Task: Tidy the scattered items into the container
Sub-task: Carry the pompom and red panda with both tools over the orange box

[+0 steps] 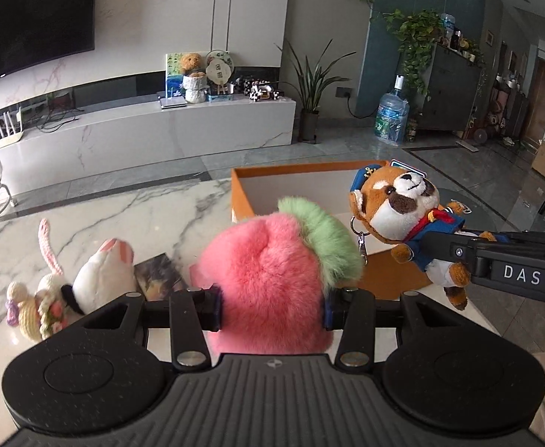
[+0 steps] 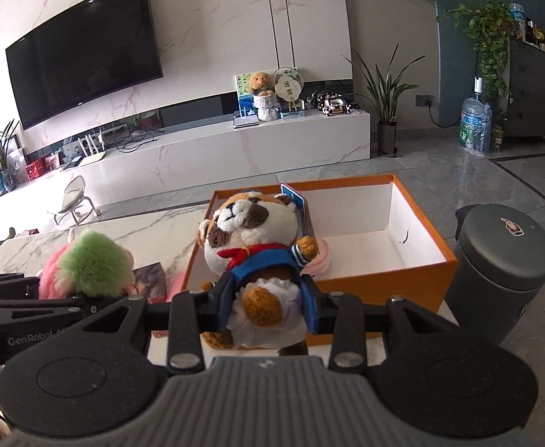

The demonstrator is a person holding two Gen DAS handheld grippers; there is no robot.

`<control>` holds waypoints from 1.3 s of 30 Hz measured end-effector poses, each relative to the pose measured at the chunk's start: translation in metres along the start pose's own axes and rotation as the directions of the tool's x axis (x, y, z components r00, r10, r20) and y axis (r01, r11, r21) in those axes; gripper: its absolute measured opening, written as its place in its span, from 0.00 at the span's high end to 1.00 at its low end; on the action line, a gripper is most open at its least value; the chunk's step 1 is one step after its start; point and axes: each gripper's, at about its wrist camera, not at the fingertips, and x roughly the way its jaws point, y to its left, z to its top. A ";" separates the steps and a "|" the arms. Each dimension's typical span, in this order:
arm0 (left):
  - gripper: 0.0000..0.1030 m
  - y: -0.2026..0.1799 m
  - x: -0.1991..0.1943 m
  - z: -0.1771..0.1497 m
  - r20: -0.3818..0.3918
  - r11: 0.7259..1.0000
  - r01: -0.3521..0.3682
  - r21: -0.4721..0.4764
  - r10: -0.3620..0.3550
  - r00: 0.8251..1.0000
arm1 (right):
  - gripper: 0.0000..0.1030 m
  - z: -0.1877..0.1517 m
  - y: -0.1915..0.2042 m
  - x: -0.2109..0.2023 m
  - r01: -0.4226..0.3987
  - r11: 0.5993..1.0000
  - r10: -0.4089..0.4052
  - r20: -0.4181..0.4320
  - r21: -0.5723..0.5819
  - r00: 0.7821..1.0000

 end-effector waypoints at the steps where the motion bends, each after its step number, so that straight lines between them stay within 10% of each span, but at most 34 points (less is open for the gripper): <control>1: 0.50 -0.004 0.005 0.007 0.003 1.000 0.005 0.010 -0.005 1.000 | 0.61 0.005 -0.004 0.003 0.001 1.000 -0.001 0.003 0.005 1.000; 25: 0.50 -0.046 0.167 0.055 -0.243 0.997 0.046 0.054 -0.032 0.970 | 0.61 0.054 -0.094 0.148 0.077 0.977 -0.048 -0.143 0.201 0.989; 39: 0.50 -0.040 0.196 0.043 -0.436 0.998 0.052 0.038 -0.031 0.900 | 0.61 0.038 -0.113 0.200 0.154 0.974 -0.102 -0.284 0.164 0.953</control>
